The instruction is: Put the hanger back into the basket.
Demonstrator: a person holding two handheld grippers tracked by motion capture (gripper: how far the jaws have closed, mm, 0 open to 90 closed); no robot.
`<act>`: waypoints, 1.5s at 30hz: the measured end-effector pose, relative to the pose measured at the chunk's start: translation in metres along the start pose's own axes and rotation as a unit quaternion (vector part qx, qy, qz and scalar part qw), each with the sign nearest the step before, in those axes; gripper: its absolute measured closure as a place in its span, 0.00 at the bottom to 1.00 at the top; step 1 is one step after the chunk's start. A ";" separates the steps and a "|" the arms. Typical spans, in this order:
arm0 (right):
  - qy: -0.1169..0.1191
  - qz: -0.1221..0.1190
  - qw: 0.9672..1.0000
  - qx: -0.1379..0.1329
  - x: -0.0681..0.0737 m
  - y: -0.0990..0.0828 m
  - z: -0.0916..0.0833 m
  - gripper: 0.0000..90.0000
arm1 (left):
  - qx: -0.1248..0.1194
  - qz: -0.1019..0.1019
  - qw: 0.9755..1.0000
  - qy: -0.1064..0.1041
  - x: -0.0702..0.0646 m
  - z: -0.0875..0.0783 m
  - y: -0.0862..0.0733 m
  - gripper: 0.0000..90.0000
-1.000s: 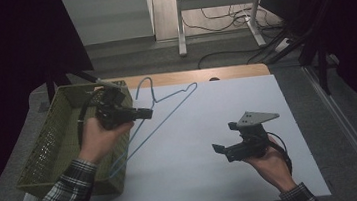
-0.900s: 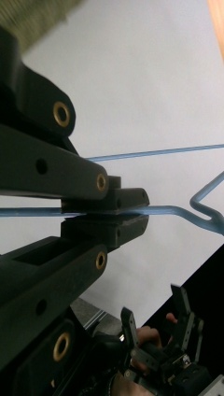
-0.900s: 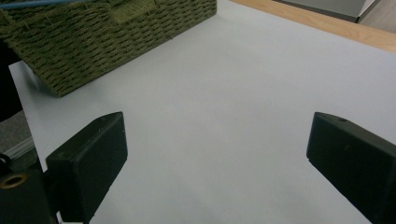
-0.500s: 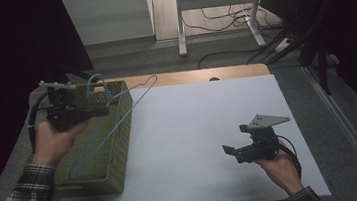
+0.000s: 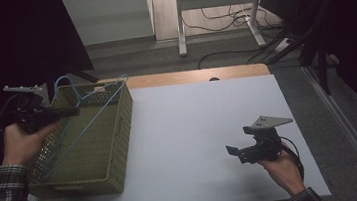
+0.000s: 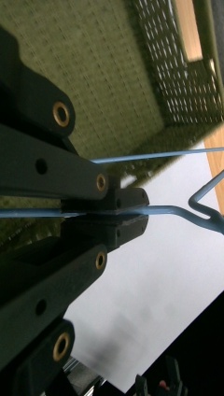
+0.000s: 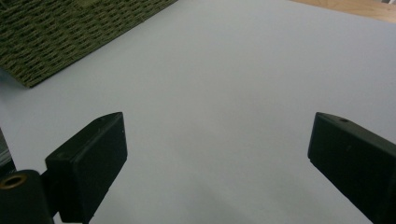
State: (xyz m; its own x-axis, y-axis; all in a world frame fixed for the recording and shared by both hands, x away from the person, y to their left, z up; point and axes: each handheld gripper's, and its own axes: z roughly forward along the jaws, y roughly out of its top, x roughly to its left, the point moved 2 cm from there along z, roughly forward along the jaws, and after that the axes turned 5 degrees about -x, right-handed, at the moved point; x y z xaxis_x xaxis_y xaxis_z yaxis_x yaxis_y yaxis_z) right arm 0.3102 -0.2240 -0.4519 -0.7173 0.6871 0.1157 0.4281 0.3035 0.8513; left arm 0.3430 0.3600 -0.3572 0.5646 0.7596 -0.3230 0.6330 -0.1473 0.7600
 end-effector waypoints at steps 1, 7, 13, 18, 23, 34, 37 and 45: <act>0.000 0.000 1.000 0.000 0.000 0.000 0.000 0.05 | -0.001 0.002 1.000 0.002 0.004 -0.002 -0.002 0.97; -0.003 0.000 1.000 0.003 -0.002 -0.002 0.001 0.05 | -0.005 -0.003 1.000 0.000 0.025 -0.008 -0.017 0.97; -0.002 0.002 1.000 0.010 -0.002 -0.003 0.003 0.05 | -0.009 -0.005 1.000 -0.004 0.040 -0.003 -0.033 0.97; -0.002 0.001 1.000 0.013 -0.002 -0.004 0.005 0.05 | -0.008 -0.013 1.000 -0.004 0.052 0.007 -0.043 0.97; -0.003 0.002 1.000 0.015 -0.003 -0.005 0.005 0.05 | 0.004 -0.021 1.000 0.001 0.060 0.020 -0.054 0.97; -0.001 0.002 1.000 0.021 -0.004 -0.007 0.008 0.05 | 0.031 -0.052 0.997 0.050 0.080 0.041 -0.074 0.97; 0.000 0.001 1.000 0.023 -0.004 -0.007 0.008 0.05 | 0.033 -0.058 0.995 0.078 0.084 0.039 -0.079 0.96; 0.000 0.000 1.000 0.024 -0.003 -0.007 0.010 0.05 | 0.002 -0.066 0.988 0.142 0.081 0.028 -0.080 0.61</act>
State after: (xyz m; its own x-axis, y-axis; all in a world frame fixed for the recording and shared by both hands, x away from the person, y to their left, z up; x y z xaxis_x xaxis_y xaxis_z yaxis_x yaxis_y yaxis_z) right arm 0.3146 -0.2218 -0.4635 -0.7180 0.6865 0.1152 0.4533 0.3355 0.8258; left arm 0.3530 0.4154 -0.4602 0.3067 0.9191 -0.2473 0.6928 -0.0374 0.7202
